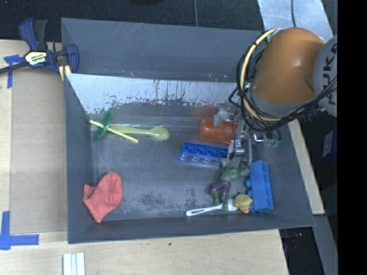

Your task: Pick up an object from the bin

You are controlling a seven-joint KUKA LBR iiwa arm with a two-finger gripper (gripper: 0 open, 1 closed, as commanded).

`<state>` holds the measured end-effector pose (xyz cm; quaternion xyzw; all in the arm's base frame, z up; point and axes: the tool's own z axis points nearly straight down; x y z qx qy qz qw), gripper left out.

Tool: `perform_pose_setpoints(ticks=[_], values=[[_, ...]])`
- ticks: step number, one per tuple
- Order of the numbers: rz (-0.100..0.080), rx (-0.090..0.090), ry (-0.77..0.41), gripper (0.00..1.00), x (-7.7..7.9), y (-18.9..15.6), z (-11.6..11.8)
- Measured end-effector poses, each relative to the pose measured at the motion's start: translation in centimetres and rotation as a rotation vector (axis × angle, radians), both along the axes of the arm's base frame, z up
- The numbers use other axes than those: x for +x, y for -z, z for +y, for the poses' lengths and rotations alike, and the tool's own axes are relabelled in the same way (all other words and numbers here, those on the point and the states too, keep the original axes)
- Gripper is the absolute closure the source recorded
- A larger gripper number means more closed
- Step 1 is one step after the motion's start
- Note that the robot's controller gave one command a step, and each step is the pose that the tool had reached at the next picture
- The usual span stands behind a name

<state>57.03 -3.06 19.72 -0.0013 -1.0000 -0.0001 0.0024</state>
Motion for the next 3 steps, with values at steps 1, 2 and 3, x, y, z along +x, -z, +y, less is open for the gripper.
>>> perform_pose_setpoints(ticks=[1,2,3], values=[[-0.009,0.0,-0.001,0.0,0.1,-0.5,0.0],[-0.015,-0.001,-0.025,0.0,0.7,5.7,1.4],[-0.03,0.003,0.002,1.0,3.6,12.5,1.1]])
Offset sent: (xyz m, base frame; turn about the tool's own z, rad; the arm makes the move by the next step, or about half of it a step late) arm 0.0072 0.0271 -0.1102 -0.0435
